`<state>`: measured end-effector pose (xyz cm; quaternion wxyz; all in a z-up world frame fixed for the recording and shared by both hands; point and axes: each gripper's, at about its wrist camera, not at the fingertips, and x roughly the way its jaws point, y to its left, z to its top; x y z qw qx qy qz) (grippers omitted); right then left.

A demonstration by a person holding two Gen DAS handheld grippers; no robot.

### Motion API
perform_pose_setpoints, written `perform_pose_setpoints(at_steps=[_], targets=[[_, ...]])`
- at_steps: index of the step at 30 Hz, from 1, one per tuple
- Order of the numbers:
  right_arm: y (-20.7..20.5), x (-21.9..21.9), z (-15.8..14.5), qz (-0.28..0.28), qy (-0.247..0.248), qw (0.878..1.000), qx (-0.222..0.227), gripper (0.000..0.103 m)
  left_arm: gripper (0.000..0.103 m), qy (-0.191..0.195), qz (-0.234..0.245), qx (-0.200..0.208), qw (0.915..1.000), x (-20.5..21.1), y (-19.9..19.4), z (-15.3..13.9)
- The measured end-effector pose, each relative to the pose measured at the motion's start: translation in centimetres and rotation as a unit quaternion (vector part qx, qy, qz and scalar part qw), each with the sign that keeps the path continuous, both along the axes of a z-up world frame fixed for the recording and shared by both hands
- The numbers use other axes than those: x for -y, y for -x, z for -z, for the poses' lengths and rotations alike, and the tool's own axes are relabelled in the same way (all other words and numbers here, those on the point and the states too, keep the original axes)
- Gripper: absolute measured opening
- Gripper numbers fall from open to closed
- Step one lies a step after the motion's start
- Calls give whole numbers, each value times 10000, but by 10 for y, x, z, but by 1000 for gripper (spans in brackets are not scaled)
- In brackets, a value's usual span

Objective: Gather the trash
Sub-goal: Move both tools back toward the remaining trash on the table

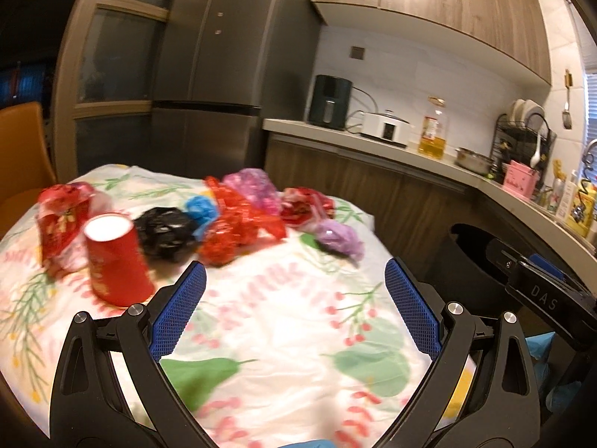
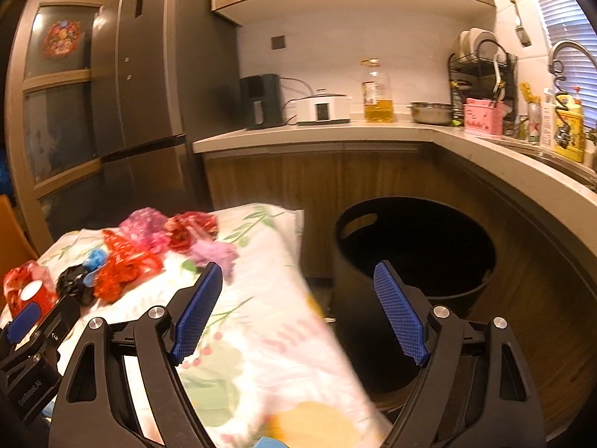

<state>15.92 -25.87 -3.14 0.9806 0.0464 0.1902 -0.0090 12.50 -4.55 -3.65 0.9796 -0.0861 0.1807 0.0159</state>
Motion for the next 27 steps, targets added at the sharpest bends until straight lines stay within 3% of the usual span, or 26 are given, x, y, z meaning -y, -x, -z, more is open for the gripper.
perform_pose_setpoints(at_steps=[14, 20, 27], targets=[[-10, -73, 11, -787, 39, 9968, -119, 81, 95, -11, -994, -46, 9950, -78, 20, 10], [-14, -104, 18, -1148, 113, 9932, -179, 81, 95, -361, -1146, -104, 9927, -104, 11, 19], [-26, -135, 24, -1419, 185, 9895, -191, 81, 95, -399, -1052, -219, 9934, -119, -9, 24]])
